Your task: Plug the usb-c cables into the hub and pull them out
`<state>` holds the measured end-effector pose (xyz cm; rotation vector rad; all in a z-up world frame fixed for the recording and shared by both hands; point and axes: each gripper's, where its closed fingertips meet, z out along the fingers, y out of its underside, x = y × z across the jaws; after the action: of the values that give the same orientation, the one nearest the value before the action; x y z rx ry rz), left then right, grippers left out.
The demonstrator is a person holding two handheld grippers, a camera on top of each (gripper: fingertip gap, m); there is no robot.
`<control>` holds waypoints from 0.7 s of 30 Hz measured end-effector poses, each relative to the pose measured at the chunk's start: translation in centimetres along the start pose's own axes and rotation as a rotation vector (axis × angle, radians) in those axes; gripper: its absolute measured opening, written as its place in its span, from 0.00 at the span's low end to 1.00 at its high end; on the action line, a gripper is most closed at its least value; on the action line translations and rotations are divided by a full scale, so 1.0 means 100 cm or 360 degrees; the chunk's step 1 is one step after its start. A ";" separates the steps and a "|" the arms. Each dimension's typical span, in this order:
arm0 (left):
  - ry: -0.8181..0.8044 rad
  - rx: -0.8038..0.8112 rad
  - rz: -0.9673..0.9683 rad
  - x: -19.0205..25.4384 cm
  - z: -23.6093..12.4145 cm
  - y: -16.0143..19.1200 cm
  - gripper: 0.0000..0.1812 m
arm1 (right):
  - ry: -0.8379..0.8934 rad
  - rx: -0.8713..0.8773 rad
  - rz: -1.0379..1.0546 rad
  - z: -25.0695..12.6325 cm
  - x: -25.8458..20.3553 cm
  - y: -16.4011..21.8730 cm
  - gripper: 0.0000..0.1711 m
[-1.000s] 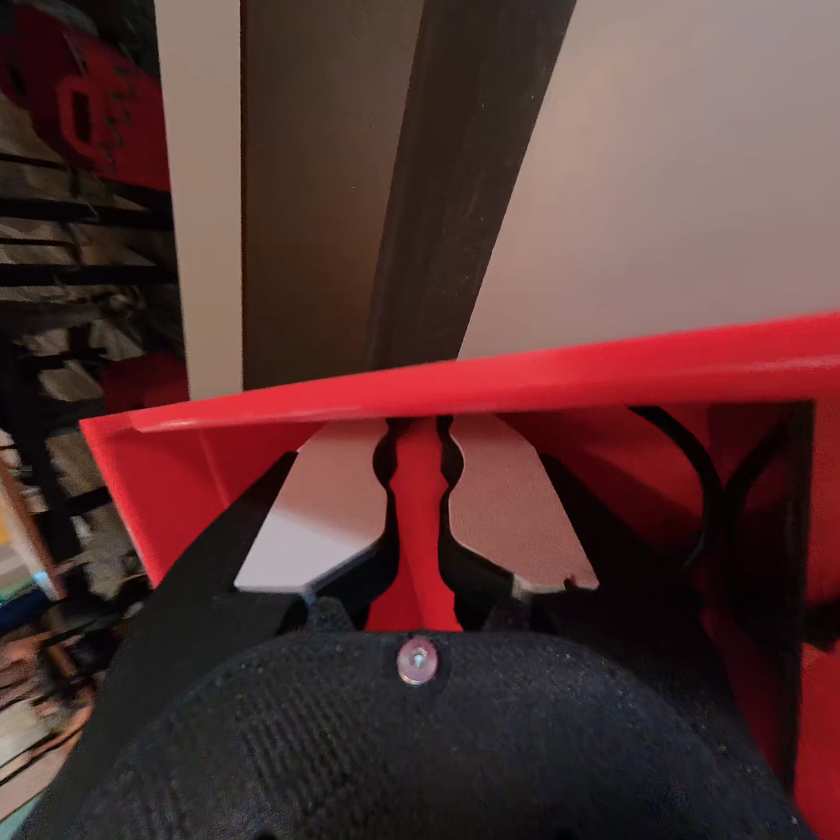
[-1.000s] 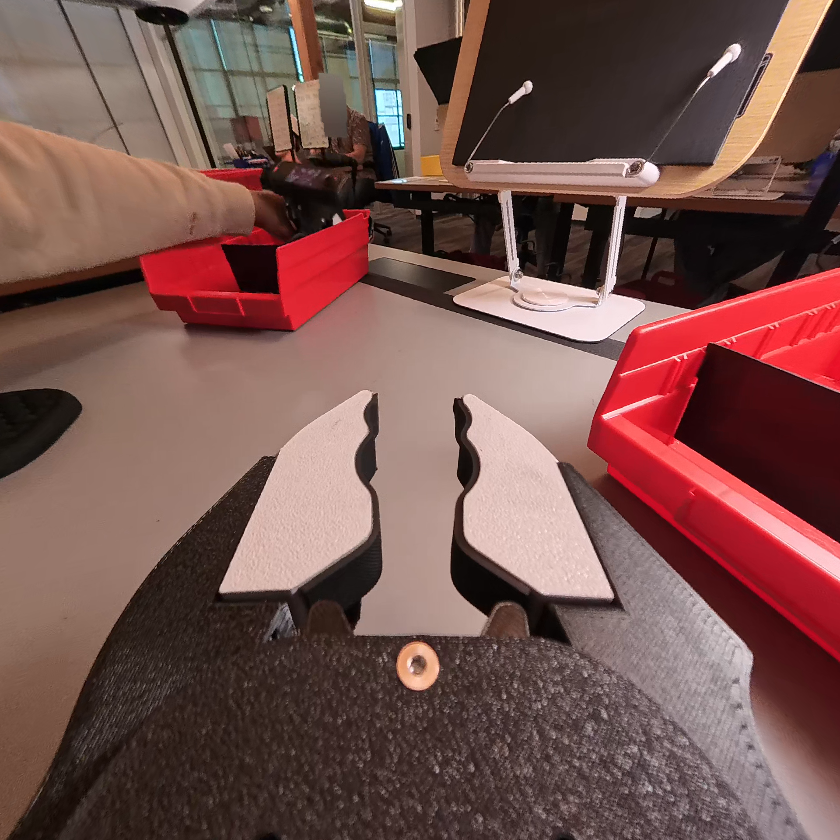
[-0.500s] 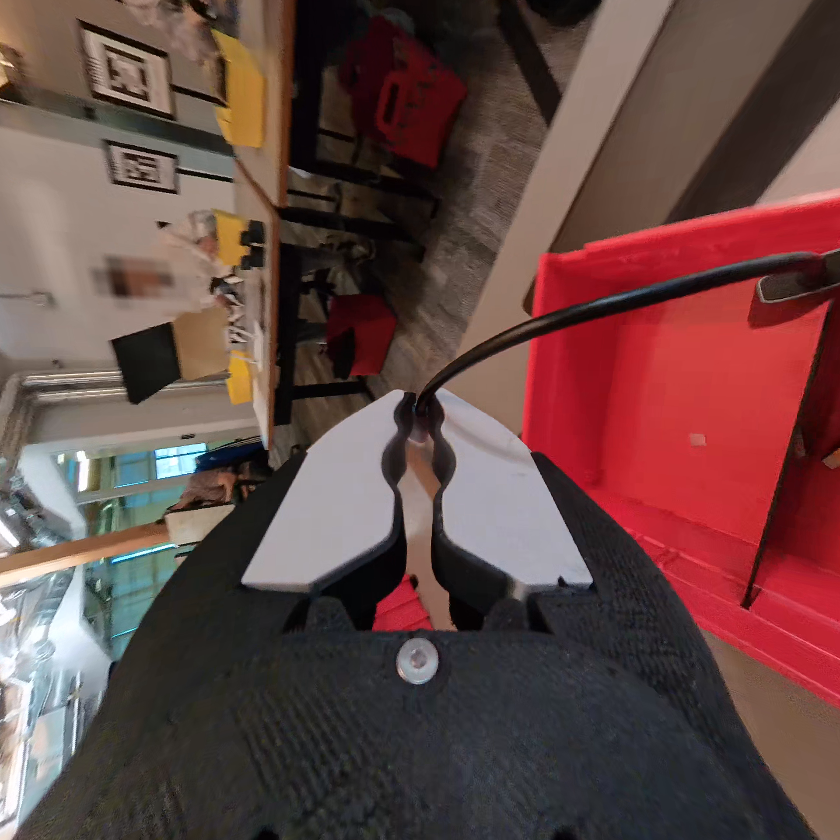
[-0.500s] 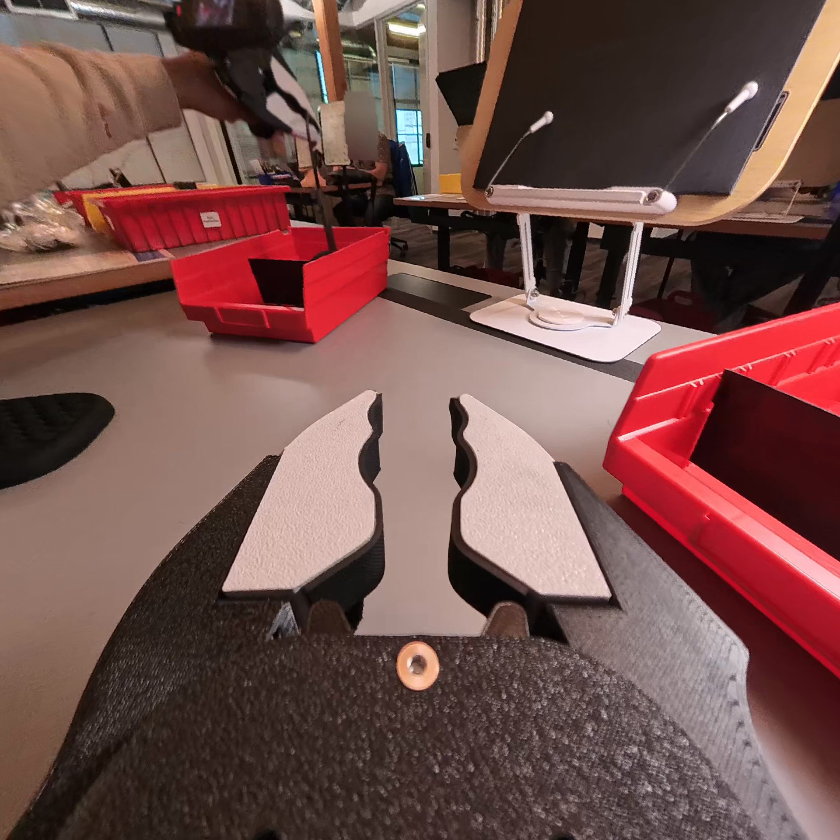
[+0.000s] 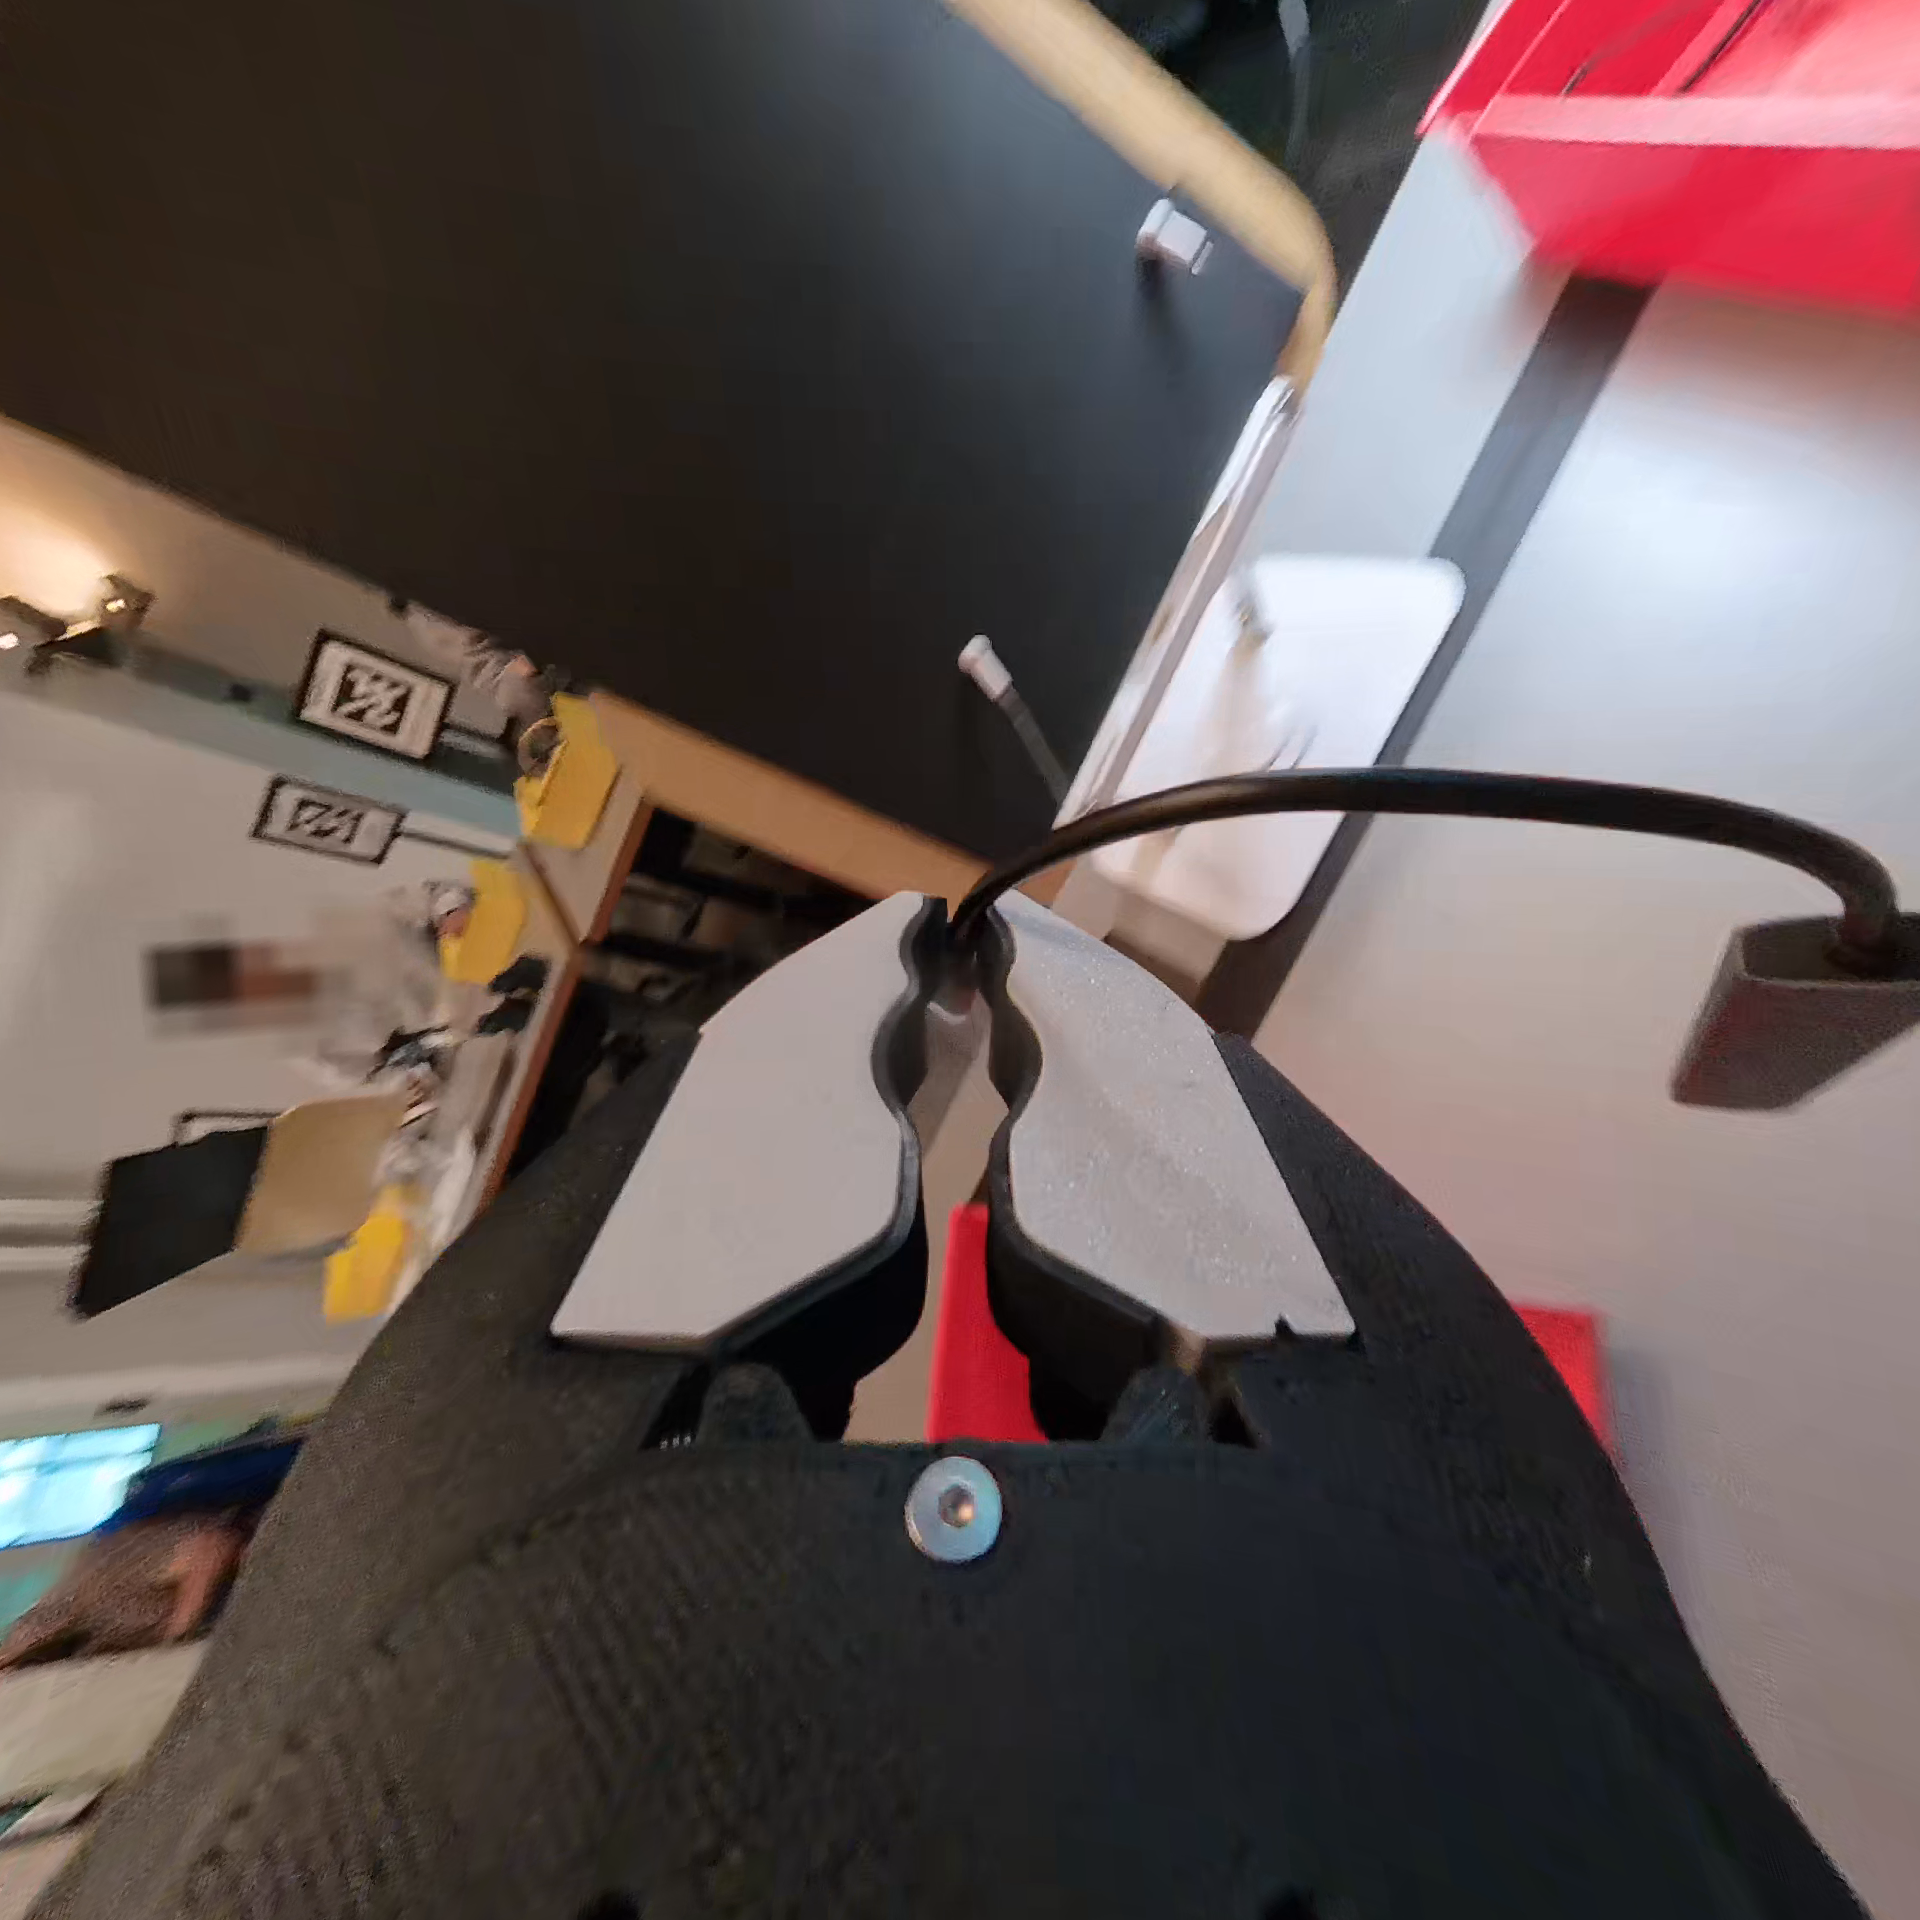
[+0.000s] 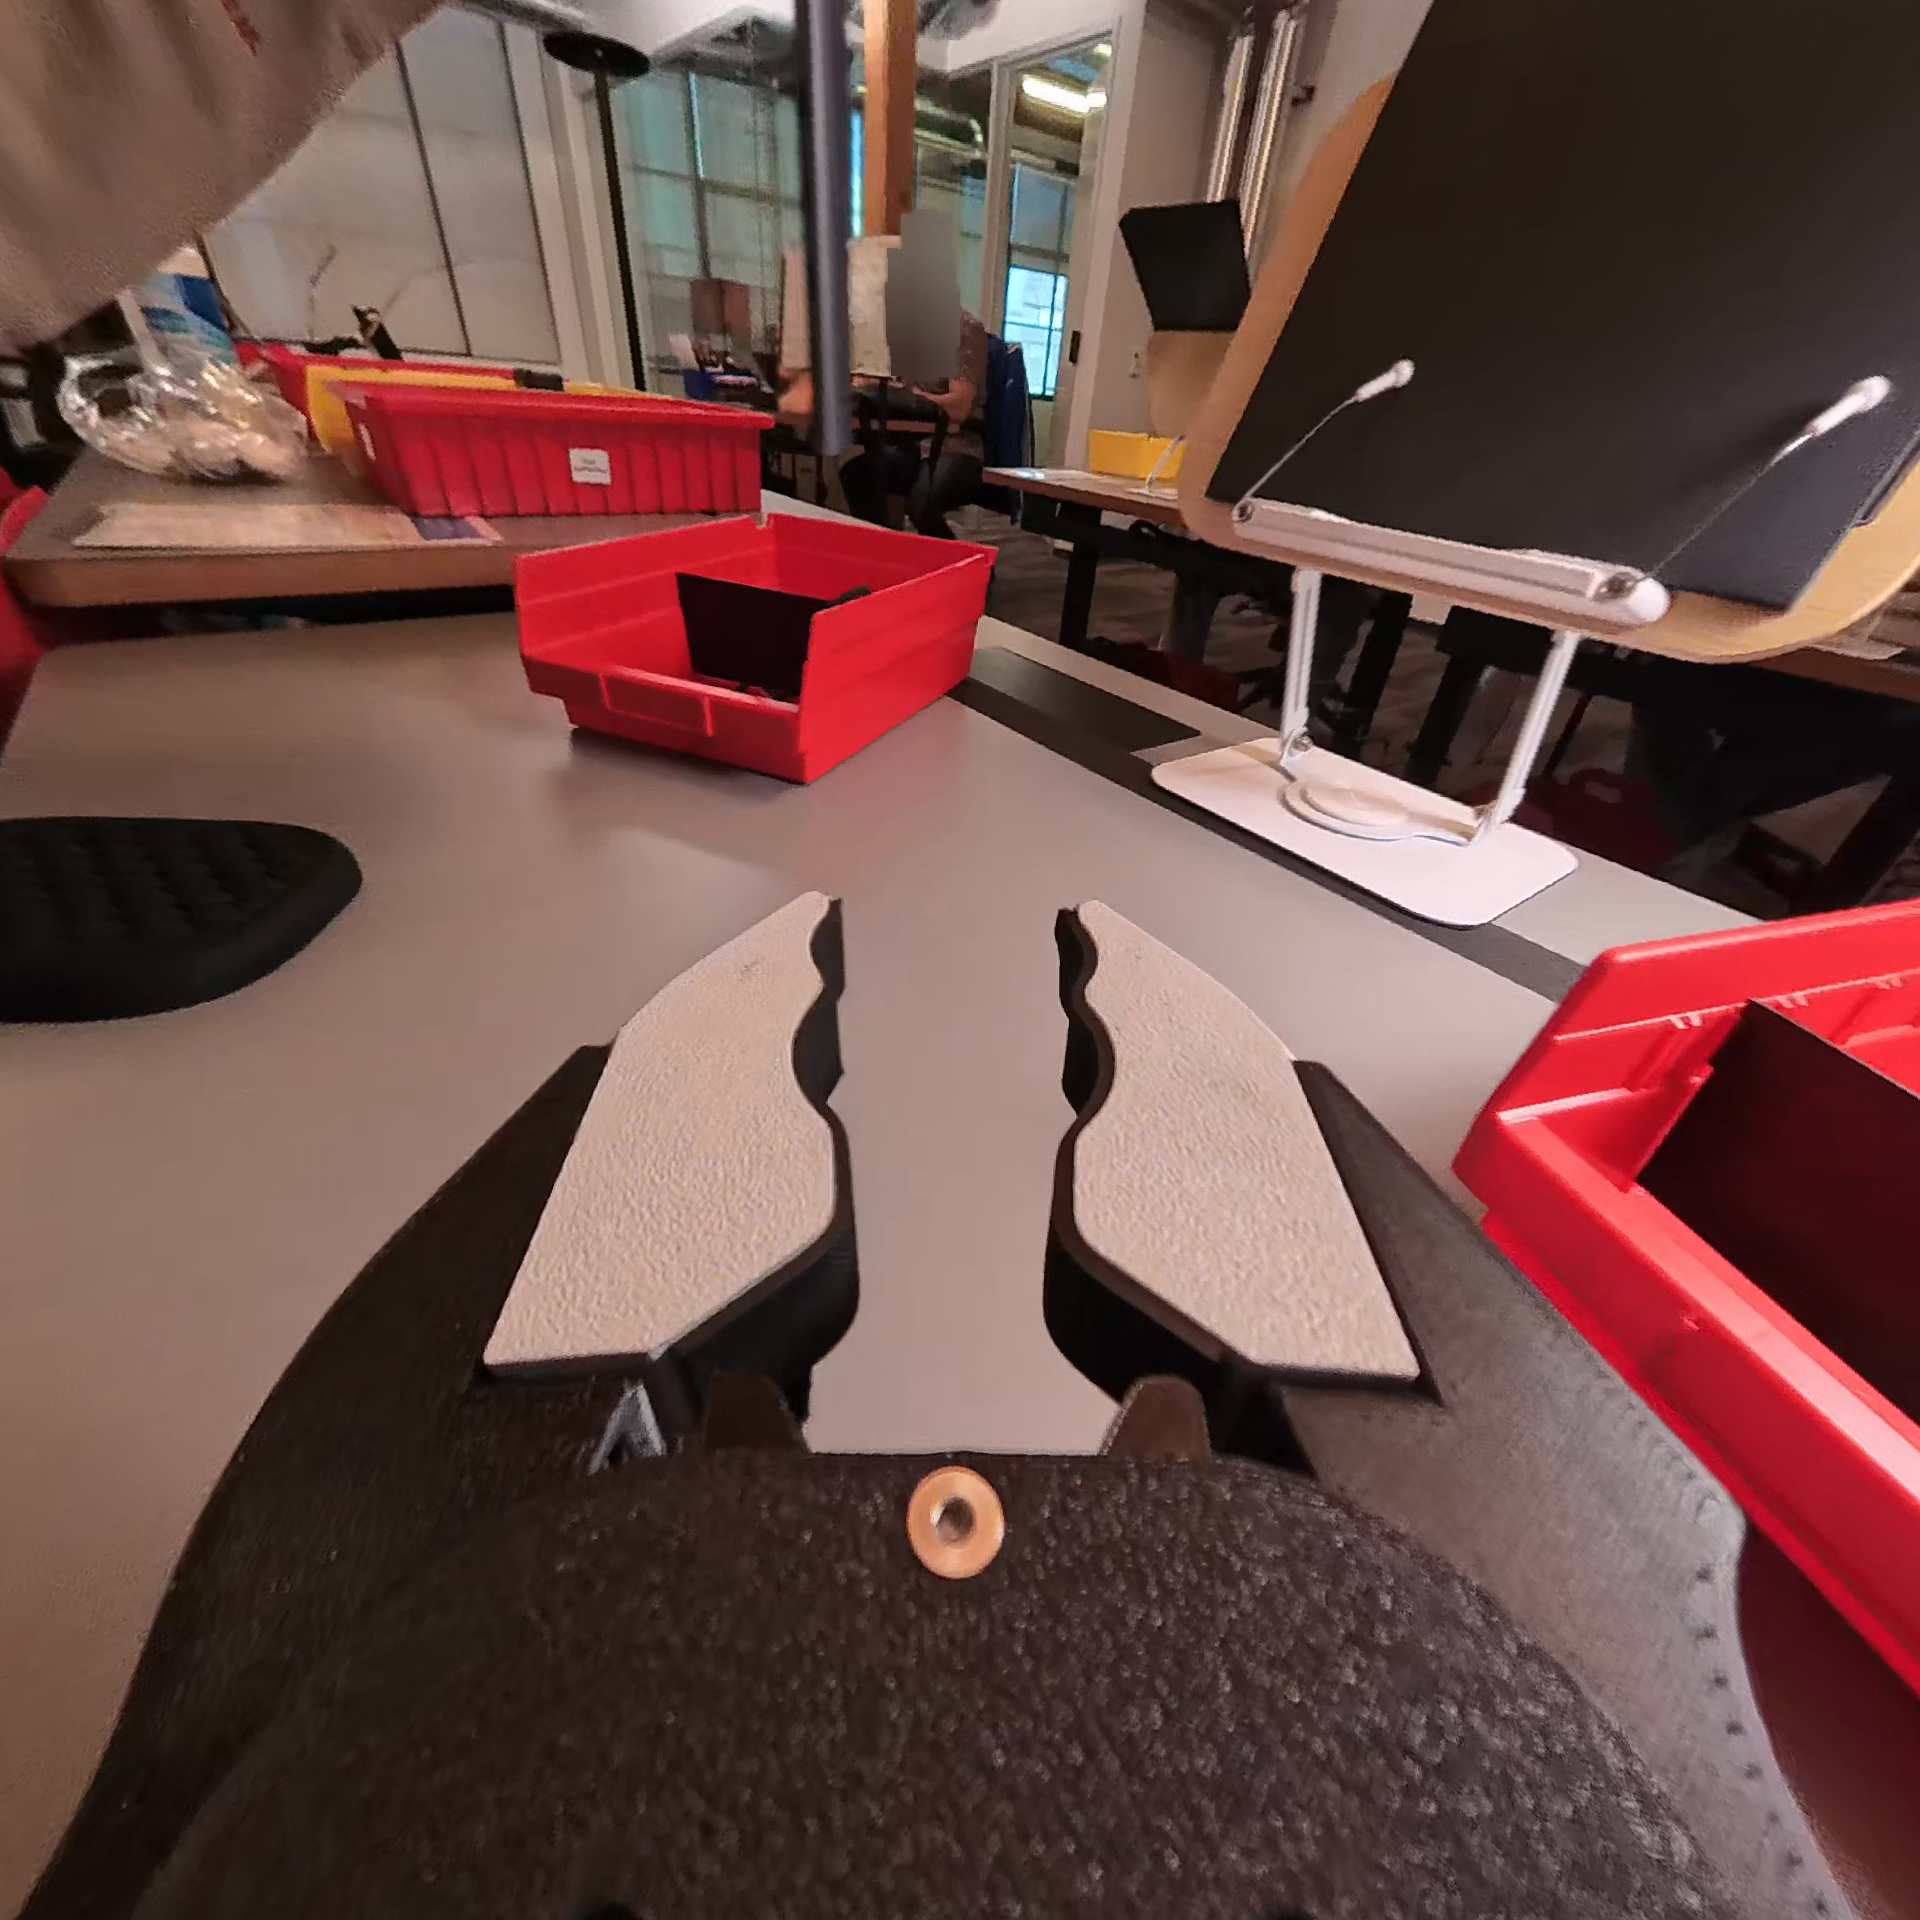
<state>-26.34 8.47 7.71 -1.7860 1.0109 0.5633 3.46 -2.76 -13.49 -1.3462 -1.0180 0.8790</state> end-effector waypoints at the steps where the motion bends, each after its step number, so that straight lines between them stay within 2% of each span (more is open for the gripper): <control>1: 0.0040 0.0060 -0.0045 0.012 0.002 -0.015 0.04 | -0.0009 -0.0011 0.0004 0.002 -0.003 0.000 0.24; 7: 0.0284 0.0240 -0.0254 0.094 0.018 -0.081 0.04 | 0.0127 -0.0016 -0.0085 0.016 -0.010 -0.016 0.29; 10: 0.0447 0.0251 -0.0292 0.145 0.026 -0.100 0.04 | 0.0173 0.0002 -0.0095 0.024 -0.015 -0.022 0.28; 14: 0.0599 0.0306 -0.0398 0.194 0.034 -0.116 0.04 | 0.0098 -0.0077 -0.0064 0.040 -0.031 -0.004 0.28; 15: 0.0625 0.0319 -0.0432 0.201 0.035 -0.118 0.04 | 0.0093 -0.0084 -0.0061 0.042 -0.033 -0.001 0.26; 18: 0.0676 0.0343 -0.0544 0.210 0.042 -0.116 0.04 | 0.0111 -0.0059 -0.0071 0.040 -0.028 -0.001 0.12; 21: 0.0737 0.0356 -0.0663 0.213 0.049 -0.107 0.04 | 0.0189 -0.0055 -0.0074 0.035 -0.015 0.001 0.10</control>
<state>-5.38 6.66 -4.62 -1.8884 0.9186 -0.2252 -0.36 -2.94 -13.81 -1.3816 -0.9721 0.7411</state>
